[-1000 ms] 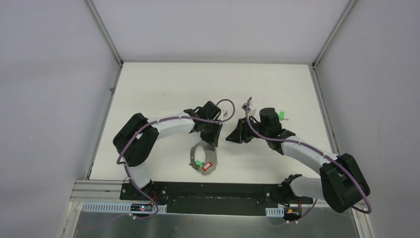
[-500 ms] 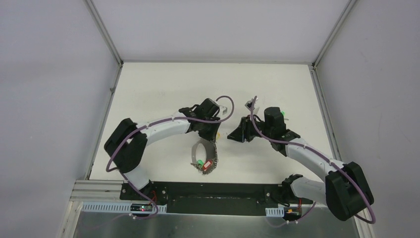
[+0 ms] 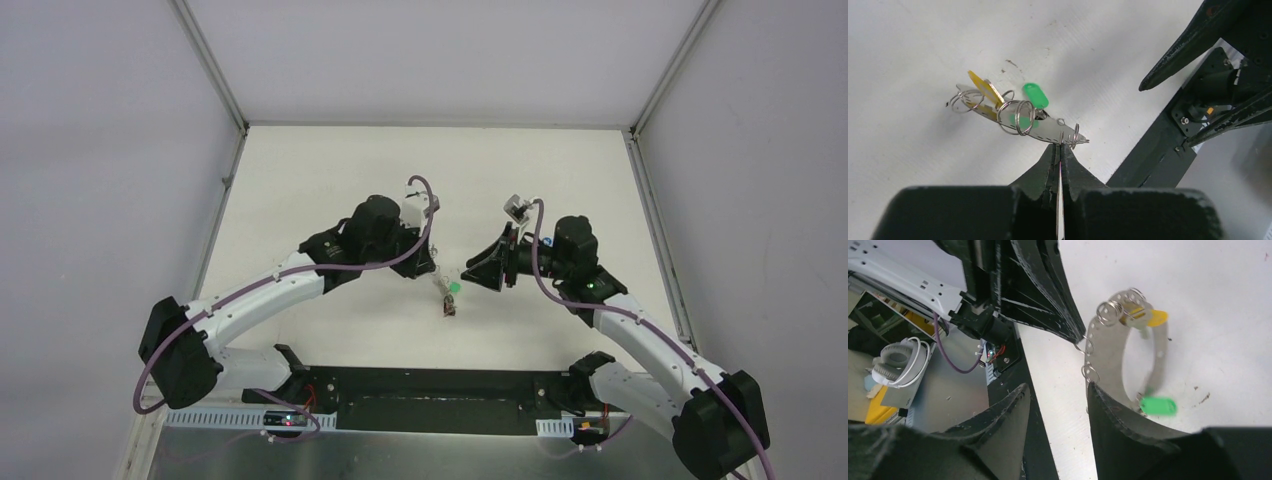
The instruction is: Put the keys on the keyring
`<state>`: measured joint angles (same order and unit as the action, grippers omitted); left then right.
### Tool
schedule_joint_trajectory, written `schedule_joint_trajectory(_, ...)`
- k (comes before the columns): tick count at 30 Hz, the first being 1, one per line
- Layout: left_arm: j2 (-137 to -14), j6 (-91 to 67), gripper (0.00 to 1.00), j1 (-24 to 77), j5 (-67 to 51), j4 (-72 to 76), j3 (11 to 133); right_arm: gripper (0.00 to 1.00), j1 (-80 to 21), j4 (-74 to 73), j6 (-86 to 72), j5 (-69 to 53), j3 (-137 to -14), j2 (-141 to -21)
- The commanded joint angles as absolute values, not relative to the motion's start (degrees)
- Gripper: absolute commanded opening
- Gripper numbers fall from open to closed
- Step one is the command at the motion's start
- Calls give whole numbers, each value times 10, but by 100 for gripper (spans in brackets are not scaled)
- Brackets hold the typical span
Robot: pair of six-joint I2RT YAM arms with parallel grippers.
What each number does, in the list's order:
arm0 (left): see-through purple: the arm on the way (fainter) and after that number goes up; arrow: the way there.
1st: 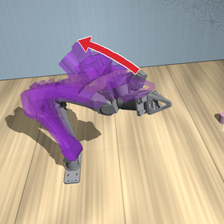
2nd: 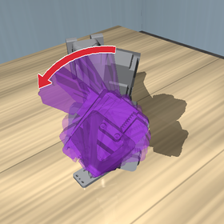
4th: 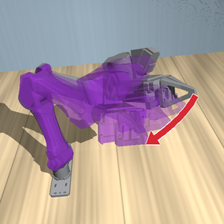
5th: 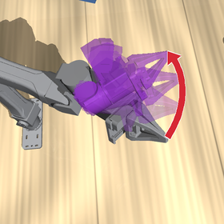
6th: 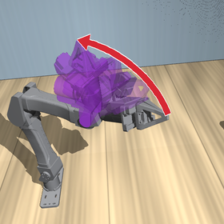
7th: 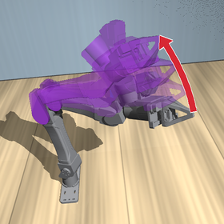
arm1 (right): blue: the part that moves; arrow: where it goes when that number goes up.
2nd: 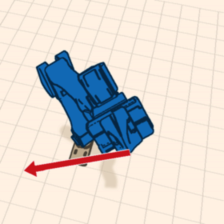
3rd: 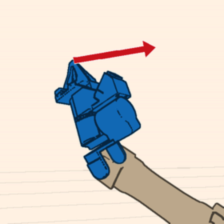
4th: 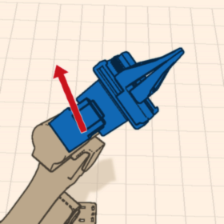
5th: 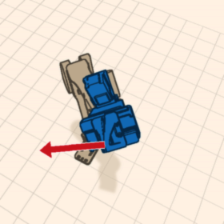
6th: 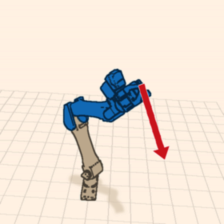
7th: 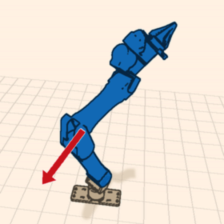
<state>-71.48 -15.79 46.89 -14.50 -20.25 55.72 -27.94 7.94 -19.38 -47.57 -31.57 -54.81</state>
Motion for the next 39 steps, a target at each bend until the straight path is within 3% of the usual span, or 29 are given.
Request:
schedule_joint_trajectory(1, -678, -142, 0, 473, -219, -79, 522, 48, -277, 150, -164, -531, -345, -530)
schedule_joint_trajectory(13, -654, -130, 0, 473, -299, 66, 463, 37, -281, 213, -163, -565, -327, -548)
schedule_joint_trajectory(22, -636, -77, 0, 476, -352, 150, 421, 35, -284, 234, -143, -572, -306, -572)
schedule_joint_trajectory(39, -589, 11, 0, 486, -374, 171, 397, 29, -284, 259, -98, -660, -290, -569)
